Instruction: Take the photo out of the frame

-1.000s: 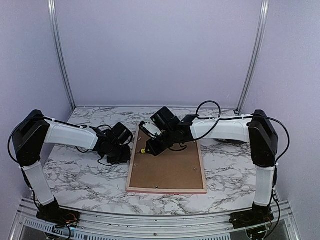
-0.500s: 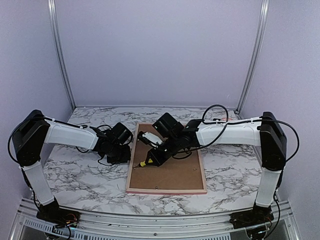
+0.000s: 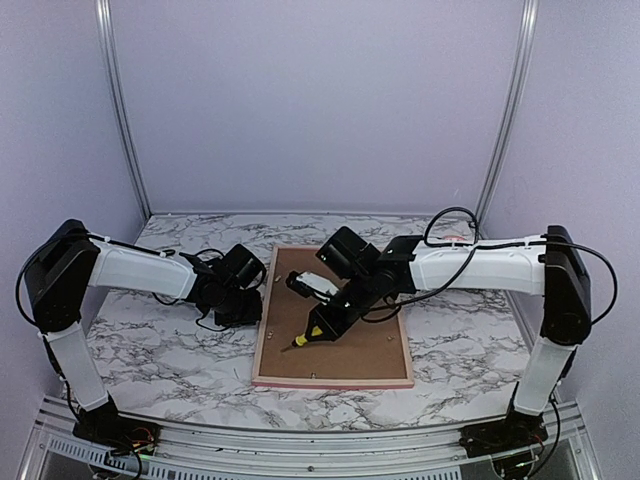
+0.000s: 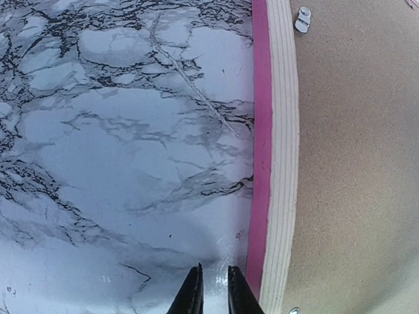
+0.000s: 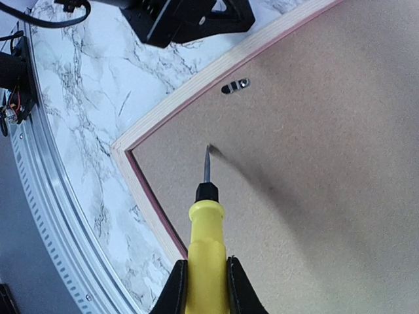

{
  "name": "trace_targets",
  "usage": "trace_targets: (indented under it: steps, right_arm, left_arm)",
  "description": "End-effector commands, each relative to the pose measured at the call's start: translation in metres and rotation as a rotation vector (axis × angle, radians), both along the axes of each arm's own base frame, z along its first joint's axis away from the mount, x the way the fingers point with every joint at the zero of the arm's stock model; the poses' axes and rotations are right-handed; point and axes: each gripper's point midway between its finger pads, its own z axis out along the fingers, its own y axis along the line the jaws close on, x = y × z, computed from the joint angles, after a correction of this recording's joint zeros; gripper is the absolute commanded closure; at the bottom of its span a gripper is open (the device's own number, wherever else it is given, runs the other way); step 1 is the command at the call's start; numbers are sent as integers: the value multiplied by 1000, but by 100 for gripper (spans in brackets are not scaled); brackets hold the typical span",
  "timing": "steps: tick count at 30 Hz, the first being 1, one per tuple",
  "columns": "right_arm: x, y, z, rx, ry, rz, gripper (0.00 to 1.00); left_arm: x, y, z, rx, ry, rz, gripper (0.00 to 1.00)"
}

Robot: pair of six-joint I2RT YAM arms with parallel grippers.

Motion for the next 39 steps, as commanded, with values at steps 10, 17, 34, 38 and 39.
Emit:
trace_targets:
  steps: [10, 17, 34, 38, 39]
  right_arm:
    - [-58, -38, 3, -77, 167, 85, 100]
    - [-60, -42, 4, -100, 177, 90, 100]
    - [-57, -56, 10, -167, 148, 78, 100]
    - [-56, -54, 9, -167, 145, 76, 100]
    - [-55, -54, 9, -168, 143, 76, 100]
  left_arm:
    - [-24, -3, 15, -44, 0, -95, 71]
    - [-54, -4, 7, -36, 29, -157, 64]
    - [-78, -27, 21, -77, 6, -271, 50]
    - [-79, -28, 34, -103, -17, -279, 49]
    - [-81, -30, 34, -104, -17, -288, 49]
